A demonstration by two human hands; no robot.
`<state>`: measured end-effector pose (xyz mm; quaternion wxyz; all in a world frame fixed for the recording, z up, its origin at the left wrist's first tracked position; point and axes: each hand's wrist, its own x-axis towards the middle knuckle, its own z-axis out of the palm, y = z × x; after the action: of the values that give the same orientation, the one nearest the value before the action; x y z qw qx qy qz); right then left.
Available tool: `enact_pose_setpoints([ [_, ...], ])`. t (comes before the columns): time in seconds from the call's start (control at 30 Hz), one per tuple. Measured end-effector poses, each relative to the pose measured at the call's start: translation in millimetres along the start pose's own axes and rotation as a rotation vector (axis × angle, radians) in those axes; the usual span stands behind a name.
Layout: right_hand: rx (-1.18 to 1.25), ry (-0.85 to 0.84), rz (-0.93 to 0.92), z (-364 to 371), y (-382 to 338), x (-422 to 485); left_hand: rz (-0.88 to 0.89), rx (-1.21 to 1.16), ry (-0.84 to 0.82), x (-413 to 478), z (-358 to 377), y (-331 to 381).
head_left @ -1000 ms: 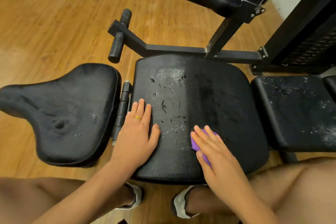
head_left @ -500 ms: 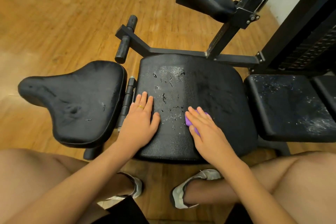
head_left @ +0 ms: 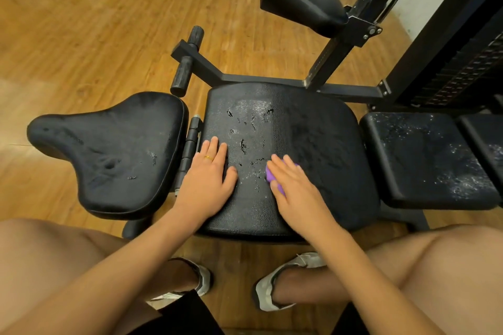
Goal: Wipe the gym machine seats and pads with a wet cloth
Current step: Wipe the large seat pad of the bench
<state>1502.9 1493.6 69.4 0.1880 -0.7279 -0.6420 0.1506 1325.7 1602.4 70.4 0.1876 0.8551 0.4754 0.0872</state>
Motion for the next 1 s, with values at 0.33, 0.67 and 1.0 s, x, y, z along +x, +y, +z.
enact_pose_setpoints([
  [0.33, 0.008, -0.053, 0.029, -7.5, -12.8, -29.7, 0.006, 0.018, -0.003, 0.6, -1.3, -0.2],
  [0.67, -0.041, 0.006, 0.042, 2.0, -1.0, 12.1, 0.012, 0.021, -0.006, 1.4, 0.6, -1.3],
  [1.0, -0.081, -0.012, -0.003, 1.9, -5.9, -30.7, 0.024, 0.019, 0.026, 0.6, 3.1, -4.3],
])
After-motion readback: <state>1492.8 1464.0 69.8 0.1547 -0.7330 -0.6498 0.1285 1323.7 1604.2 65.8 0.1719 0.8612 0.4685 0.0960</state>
